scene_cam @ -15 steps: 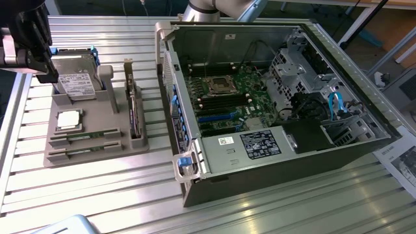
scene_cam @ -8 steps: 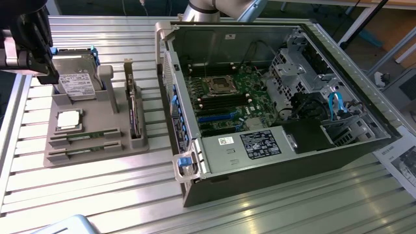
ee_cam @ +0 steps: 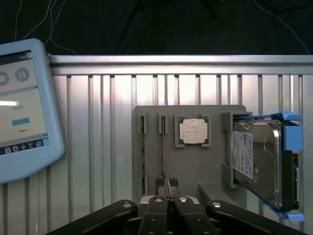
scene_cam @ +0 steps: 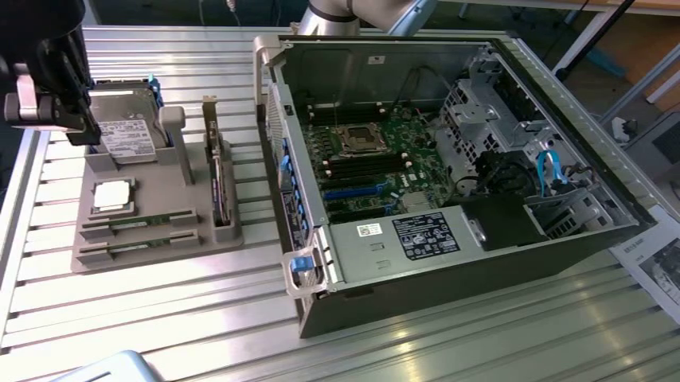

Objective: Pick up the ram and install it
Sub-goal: 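Pick up the ram and move it above insertion slot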

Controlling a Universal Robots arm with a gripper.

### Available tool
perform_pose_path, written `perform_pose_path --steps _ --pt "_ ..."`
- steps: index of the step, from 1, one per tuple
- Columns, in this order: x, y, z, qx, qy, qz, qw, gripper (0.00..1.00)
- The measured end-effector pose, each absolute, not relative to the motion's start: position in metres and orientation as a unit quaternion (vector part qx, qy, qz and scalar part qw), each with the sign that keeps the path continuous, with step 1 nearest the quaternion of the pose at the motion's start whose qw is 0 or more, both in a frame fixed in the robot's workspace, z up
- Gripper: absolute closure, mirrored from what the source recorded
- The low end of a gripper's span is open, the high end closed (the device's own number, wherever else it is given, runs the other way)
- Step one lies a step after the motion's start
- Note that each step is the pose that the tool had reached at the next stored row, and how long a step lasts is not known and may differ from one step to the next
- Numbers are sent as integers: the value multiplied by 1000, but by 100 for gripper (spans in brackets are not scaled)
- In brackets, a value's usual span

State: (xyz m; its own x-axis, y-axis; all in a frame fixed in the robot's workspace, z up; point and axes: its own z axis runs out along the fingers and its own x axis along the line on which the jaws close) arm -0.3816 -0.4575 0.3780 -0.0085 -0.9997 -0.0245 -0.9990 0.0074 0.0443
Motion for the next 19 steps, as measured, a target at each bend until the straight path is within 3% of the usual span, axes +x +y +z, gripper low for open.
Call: perform_pose_path --steps 19 --pt "-382 -458 337 704 -710 -24 7 90"
